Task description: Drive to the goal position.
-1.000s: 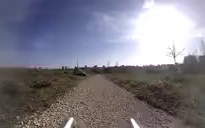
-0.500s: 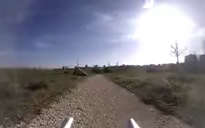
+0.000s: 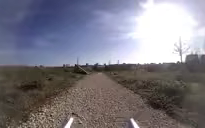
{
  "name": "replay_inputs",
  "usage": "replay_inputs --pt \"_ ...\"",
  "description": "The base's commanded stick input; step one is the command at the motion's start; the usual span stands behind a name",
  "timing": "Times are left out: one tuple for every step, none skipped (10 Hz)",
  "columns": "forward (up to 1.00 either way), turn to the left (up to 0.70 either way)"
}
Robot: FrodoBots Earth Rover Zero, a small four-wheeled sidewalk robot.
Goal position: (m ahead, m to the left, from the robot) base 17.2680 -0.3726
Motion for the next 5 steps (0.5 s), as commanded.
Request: replay_inputs --pt "0.5 0.0" --pt "0.5 0.0" --pt "0.5 0.0" --pt "0.5 0.0" --pt "0.5 0.0"
